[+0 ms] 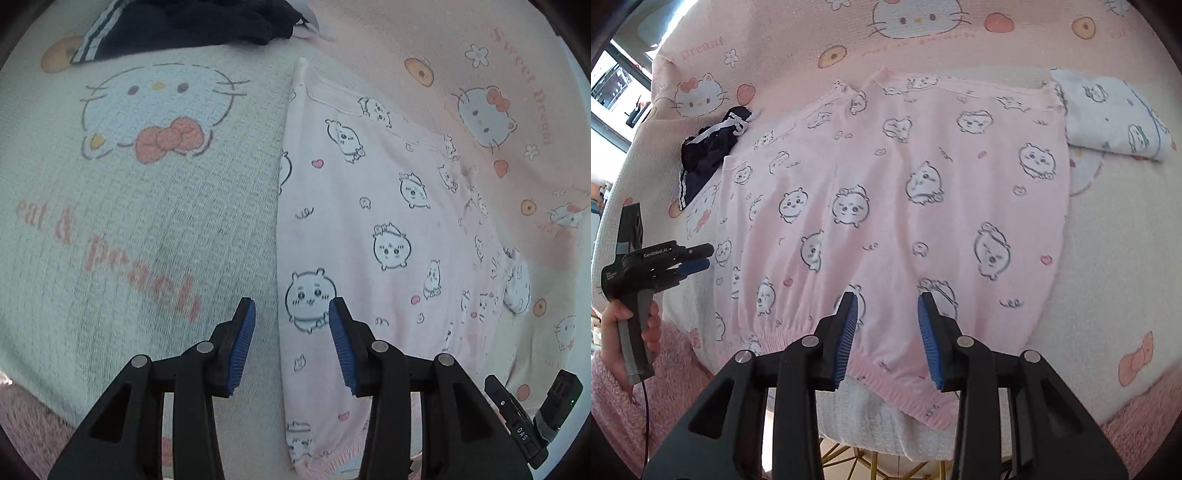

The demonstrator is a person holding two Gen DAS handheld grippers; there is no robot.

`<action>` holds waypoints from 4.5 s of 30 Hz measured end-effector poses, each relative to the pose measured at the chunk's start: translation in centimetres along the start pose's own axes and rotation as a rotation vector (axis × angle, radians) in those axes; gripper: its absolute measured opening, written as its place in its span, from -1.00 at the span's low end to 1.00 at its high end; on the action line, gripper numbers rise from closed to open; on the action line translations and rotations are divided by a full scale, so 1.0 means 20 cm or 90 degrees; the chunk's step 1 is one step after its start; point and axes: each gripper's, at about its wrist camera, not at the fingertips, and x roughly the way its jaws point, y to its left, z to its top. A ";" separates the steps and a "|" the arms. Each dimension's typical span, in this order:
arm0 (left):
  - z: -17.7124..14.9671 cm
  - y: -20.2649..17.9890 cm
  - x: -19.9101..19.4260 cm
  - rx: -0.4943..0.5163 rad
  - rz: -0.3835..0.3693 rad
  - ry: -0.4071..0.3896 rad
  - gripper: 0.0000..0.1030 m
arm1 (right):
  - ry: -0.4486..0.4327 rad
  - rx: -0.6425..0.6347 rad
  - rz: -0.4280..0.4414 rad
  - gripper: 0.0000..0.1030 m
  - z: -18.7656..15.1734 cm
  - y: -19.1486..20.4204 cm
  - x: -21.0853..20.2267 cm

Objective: Fold clothes

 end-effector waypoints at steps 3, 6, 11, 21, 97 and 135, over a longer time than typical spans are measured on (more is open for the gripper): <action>0.03 -0.03 0.04 0.024 -0.002 0.009 -0.16 | 0.021 -0.020 -0.006 -0.33 0.04 0.07 0.09; 0.05 -0.05 0.09 0.048 -0.004 0.017 -0.76 | 0.040 -0.050 -0.015 -0.33 0.08 0.14 0.18; 0.06 0.00 0.09 0.055 -0.002 0.011 -0.97 | 0.059 -0.072 -0.028 -0.33 0.12 0.21 0.30; 0.12 0.13 0.05 0.031 0.002 0.049 -0.94 | 0.066 -0.026 -0.047 -0.32 0.12 0.02 0.26; -0.07 -0.67 0.32 0.478 0.158 0.070 -0.12 | 0.065 -0.074 -0.161 -0.22 0.07 -0.17 0.18; -0.63 -0.60 0.07 0.327 0.082 0.092 0.01 | 0.047 -0.027 -0.205 0.08 -0.29 -0.36 -0.09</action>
